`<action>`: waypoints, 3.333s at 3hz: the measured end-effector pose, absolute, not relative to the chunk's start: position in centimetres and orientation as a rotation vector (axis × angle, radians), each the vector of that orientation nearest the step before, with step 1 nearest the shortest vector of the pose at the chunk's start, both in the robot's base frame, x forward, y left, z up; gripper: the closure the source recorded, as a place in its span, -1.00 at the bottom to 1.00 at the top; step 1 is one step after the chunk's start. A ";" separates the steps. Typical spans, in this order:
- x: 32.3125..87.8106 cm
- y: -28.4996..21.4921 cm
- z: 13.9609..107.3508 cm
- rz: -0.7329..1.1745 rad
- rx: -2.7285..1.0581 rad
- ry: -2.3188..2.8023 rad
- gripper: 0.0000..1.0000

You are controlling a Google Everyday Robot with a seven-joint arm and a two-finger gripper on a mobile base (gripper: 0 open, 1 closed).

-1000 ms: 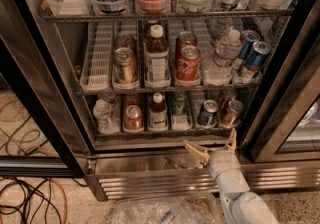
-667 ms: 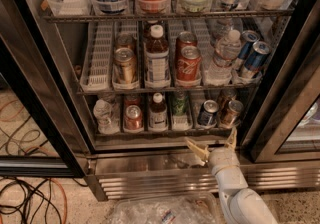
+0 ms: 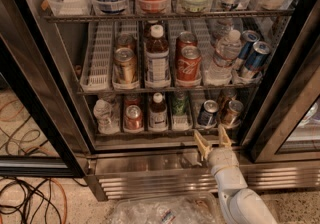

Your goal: Pick pepsi can from bottom shelf of fridge

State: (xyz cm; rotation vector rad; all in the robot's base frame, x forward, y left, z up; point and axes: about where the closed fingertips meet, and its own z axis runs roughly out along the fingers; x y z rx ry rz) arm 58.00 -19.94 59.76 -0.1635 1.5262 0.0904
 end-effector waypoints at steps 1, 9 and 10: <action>58.0 -19.9 59.8 0.090 -0.163 1.526 -0.28; 67.4 -20.3 58.9 0.055 -0.108 1.567 -0.36; 67.4 -20.3 58.9 0.055 -0.108 1.567 0.01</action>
Offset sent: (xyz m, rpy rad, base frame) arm 0.0065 -0.0035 -0.0007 -0.0012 -0.0030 -0.0301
